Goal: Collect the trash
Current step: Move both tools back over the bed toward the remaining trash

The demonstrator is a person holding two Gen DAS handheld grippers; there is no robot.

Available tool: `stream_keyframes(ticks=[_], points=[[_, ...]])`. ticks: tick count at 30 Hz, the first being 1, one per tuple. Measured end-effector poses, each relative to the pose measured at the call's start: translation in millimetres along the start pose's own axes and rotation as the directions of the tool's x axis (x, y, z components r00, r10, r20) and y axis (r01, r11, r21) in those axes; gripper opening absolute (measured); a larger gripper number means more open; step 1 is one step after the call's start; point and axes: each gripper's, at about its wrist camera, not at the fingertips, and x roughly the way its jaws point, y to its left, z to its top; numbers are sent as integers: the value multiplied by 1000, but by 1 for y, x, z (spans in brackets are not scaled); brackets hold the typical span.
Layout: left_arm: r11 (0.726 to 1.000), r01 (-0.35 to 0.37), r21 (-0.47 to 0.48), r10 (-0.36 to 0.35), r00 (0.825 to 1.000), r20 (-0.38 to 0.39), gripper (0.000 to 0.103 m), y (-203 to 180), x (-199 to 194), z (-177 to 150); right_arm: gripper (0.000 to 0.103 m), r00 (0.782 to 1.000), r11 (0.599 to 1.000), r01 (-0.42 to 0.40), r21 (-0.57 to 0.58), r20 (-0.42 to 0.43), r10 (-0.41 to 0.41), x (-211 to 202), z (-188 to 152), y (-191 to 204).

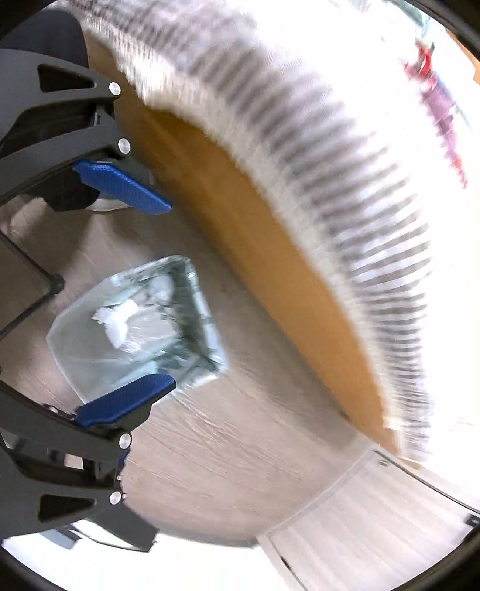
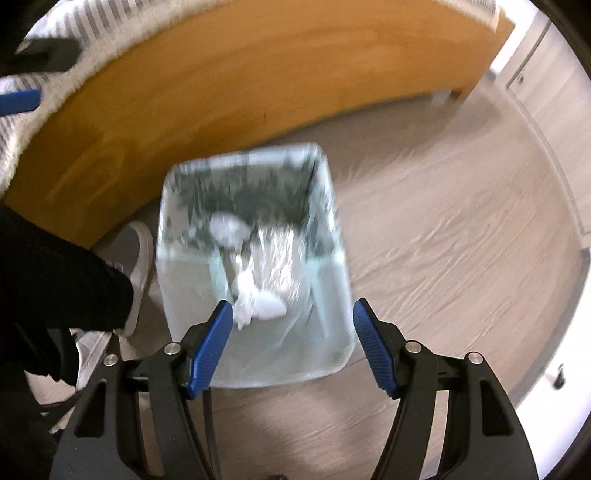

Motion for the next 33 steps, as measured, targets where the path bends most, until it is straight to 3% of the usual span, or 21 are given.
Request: stream_keyframes(ticks=[4,8,10,12,19,24,29,33], points=[[1000,3,-18,-1,994,109,86,29,-63,-2,65,994,1000,21,-14,109,-20,-51,24,7],[998,10,-66,5,976,219,86,62,-121,-10,65,975,998,37,-58,222,-24,-108,44,27],[996,14,-92,11,962,272,86,78,-146,-16,66,963,996,42,-76,267,-20,-129,50,40],[995,6,-103,27,947,321,89,96,-174,-21,74,945,995,43,-93,328,-10,-154,56,55],[987,-49,-150,113,883,455,95,155,-239,-41,76,887,986,-11,-164,454,86,-211,75,117],[984,-45,-173,132,835,535,96,205,-258,-47,76,841,983,-48,-175,524,134,-226,99,149],[985,-64,-162,148,799,583,96,248,-250,-40,76,818,980,-109,-169,544,185,-223,130,169],[990,-49,-135,120,802,585,94,271,-227,-23,76,817,978,-104,-183,545,189,-216,157,179]])
